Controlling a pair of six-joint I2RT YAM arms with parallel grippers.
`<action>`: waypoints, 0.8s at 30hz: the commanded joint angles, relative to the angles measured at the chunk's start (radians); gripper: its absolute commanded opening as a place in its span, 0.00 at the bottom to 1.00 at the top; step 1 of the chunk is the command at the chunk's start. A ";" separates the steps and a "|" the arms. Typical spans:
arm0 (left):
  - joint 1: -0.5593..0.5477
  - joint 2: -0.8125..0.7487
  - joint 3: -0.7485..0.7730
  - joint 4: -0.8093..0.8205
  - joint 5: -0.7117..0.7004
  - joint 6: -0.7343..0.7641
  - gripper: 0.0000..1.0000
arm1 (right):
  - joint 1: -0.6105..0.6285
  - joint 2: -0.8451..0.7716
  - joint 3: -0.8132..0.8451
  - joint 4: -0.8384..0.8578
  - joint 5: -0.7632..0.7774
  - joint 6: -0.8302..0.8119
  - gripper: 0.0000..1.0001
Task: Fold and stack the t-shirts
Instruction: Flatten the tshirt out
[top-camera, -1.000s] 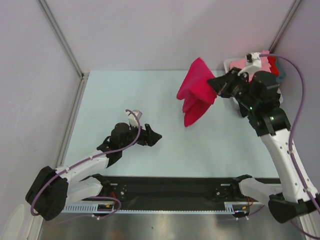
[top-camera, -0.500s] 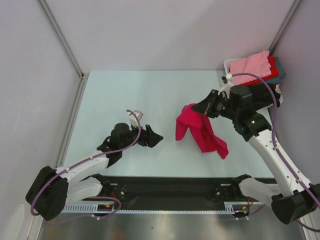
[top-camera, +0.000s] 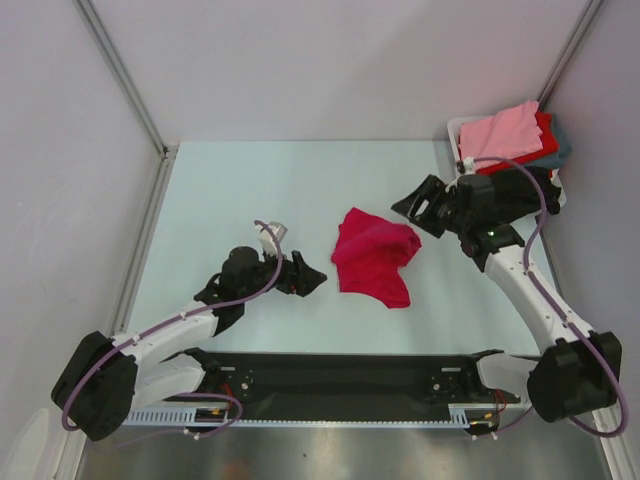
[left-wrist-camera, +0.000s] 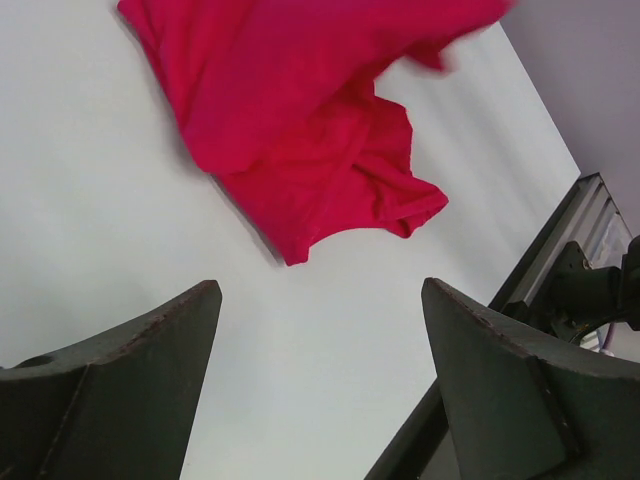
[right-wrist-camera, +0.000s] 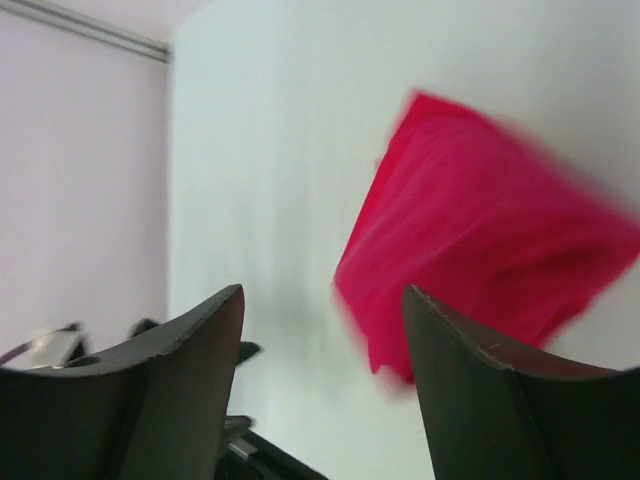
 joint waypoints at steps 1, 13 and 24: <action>-0.009 0.003 0.000 0.041 0.013 0.019 0.88 | -0.010 0.018 -0.082 0.003 -0.020 -0.012 0.74; -0.213 0.163 0.138 -0.099 -0.204 0.132 0.84 | 0.056 -0.150 -0.280 -0.051 0.108 -0.210 0.75; -0.232 0.486 0.365 -0.236 -0.276 0.088 0.65 | 0.088 -0.078 -0.281 0.044 0.086 -0.247 0.70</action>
